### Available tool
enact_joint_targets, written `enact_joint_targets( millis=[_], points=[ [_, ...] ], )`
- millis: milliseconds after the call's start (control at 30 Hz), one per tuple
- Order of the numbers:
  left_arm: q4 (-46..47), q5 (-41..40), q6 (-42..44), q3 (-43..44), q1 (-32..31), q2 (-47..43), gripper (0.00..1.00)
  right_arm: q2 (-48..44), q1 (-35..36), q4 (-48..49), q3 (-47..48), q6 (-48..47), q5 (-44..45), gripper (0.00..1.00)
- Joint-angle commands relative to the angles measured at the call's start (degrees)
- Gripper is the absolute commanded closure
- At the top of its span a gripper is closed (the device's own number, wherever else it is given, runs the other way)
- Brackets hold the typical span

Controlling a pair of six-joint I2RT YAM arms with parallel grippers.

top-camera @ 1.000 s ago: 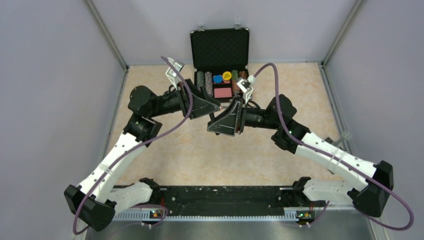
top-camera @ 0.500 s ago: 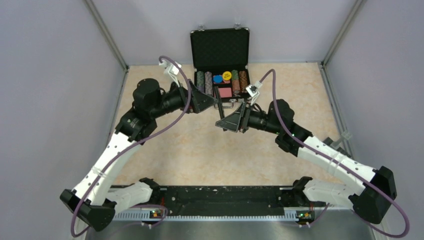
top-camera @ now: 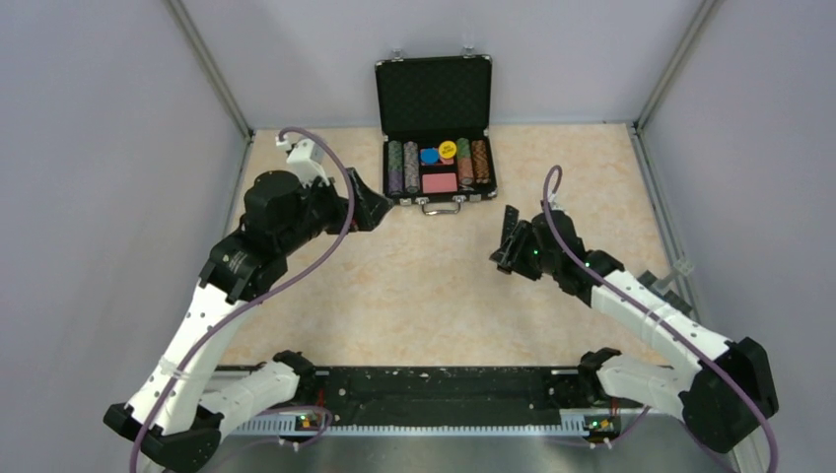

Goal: Load the batteries into the remote control
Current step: Place the remote control at the center of the board.

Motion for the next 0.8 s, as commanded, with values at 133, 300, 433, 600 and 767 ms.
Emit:
enact_joint_targets(
  millis=[133,300,433,600,767],
  points=[
    [-1.19,1.32,-0.11,-4.87,0.15,-2.72,0.03,10.04,-4.89,-7.32,-1.58,-1.28,18.23,0.67],
    [-1.77,2.58,-0.98,-6.54,0.12,-3.94,0.03,16.14,-4.87,-7.93,-1.25,-0.64,23.46,0.65],
    [-2.12,2.83,-1.17,-7.55,0.09,-4.49,0.03,19.45,-4.89,-8.33,-0.86,0.11,24.47,0.61],
    [-4.36,2.38,0.43,-6.22,0.1,-4.19,0.03,23.25,-4.89,-9.88,0.03,1.39,24.69,0.53],
    [-5.85,1.23,1.84,-4.88,0.08,-4.36,0.03,25.4,-4.89,-11.21,0.97,2.72,24.38,0.42]
  ],
)
